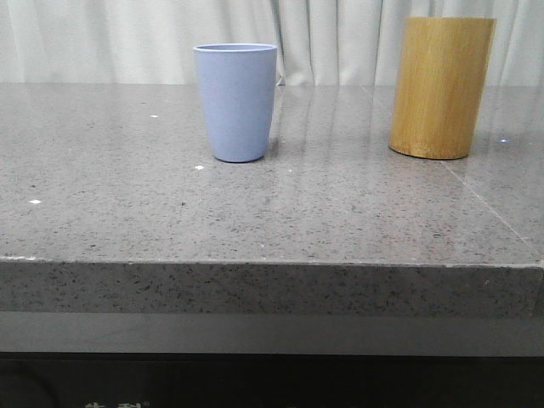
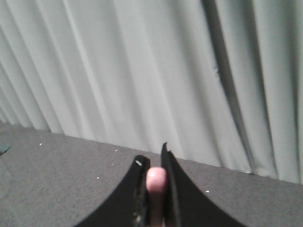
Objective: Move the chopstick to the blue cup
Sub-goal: 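Grasp the pink stick with the right gripper and pull it out, then lower the pink stick into the blue cup and open the right gripper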
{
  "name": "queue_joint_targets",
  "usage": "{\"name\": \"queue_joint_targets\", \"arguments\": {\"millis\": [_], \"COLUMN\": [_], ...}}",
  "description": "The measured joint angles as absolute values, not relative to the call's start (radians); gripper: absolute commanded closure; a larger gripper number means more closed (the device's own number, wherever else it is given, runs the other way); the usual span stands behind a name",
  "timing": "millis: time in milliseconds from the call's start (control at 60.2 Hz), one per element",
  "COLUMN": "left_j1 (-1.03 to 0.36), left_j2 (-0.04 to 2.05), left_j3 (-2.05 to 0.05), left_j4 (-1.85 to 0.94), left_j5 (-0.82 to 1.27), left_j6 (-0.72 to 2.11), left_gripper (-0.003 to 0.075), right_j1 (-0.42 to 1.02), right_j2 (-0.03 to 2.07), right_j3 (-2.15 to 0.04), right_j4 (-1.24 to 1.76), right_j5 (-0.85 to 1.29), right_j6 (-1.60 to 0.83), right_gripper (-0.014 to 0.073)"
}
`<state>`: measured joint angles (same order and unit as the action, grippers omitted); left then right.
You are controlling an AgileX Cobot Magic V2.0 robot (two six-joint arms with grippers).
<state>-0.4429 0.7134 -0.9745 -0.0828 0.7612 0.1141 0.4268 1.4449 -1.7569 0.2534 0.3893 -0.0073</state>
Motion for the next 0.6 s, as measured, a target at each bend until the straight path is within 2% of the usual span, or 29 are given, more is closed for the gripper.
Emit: {"name": "queue_joint_targets", "arguments": {"millis": [233, 532, 598], "left_j1": [-0.443, -0.443, -0.443], "left_j2": [0.713, 0.713, 0.713], "left_j3": [-0.975, -0.975, -0.975], "left_j4": [-0.082, -0.082, -0.082], "left_j5": [0.761, 0.761, 0.761], "left_j6": [0.114, 0.114, 0.114], "left_gripper": [0.0446, 0.0446, 0.0446], "right_j1": [0.541, 0.549, 0.549], "right_j2": [1.562, 1.729, 1.750], "right_j3": [-1.757, -1.757, -1.757], "right_j4": [0.252, 0.245, 0.245], "right_j5": [0.383, 0.395, 0.408], "right_j6": [-0.146, -0.214, -0.216], "right_gripper": [0.0661, 0.0656, 0.0613]}}
